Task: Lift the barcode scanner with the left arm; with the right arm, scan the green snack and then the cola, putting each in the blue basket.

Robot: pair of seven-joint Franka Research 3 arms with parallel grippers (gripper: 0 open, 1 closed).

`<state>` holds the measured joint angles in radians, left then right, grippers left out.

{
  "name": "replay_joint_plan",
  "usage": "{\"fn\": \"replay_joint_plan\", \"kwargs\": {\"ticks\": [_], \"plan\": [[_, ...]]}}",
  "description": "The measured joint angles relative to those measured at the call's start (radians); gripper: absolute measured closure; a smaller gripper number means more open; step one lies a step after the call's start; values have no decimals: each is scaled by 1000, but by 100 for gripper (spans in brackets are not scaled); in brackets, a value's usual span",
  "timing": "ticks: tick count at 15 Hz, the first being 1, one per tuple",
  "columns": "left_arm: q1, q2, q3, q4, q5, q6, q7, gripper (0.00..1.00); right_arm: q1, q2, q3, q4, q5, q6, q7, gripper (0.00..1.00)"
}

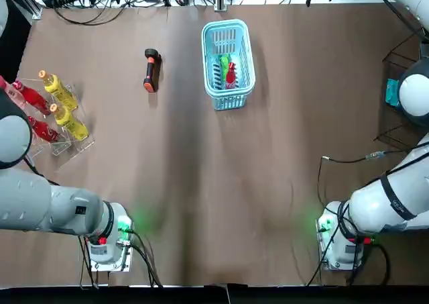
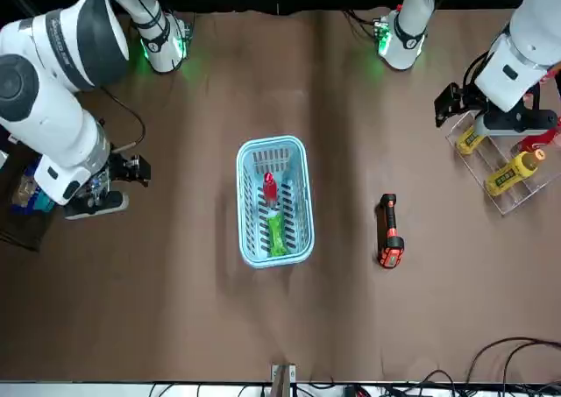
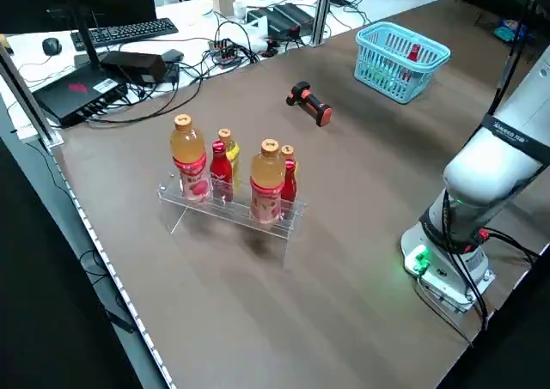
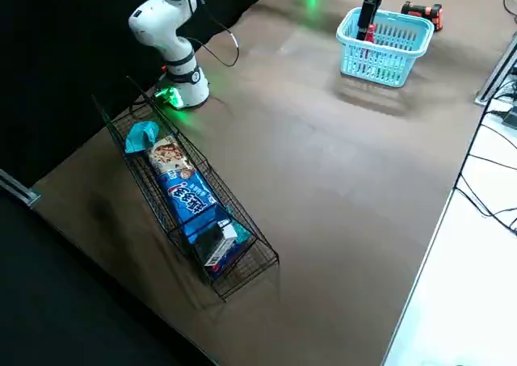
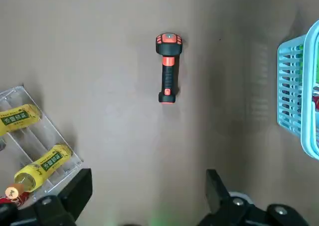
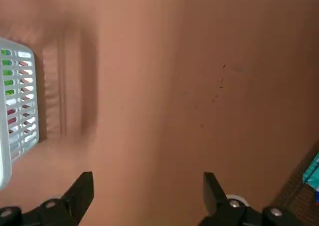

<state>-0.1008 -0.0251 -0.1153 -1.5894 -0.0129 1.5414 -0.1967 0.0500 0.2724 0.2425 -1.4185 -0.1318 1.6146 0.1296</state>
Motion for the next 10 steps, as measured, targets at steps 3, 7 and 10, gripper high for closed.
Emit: {"fn": "replay_joint_plan", "kwargs": {"ticks": [3, 7, 10], "plan": [[-4, 0, -2, -2, 0, -1, 1, 0, -8, -24, -3, -20, 0, -34, -1, 2], [-7, 0, -6, -2, 0, -7, 1, 0, -21, -43, -69, -26, -1, -99, -116, 2], [-7, 0, -6, -2, 3, -21, 1, 0, -32, -77, -98, -26, 3, -150, -171, 2]]}}
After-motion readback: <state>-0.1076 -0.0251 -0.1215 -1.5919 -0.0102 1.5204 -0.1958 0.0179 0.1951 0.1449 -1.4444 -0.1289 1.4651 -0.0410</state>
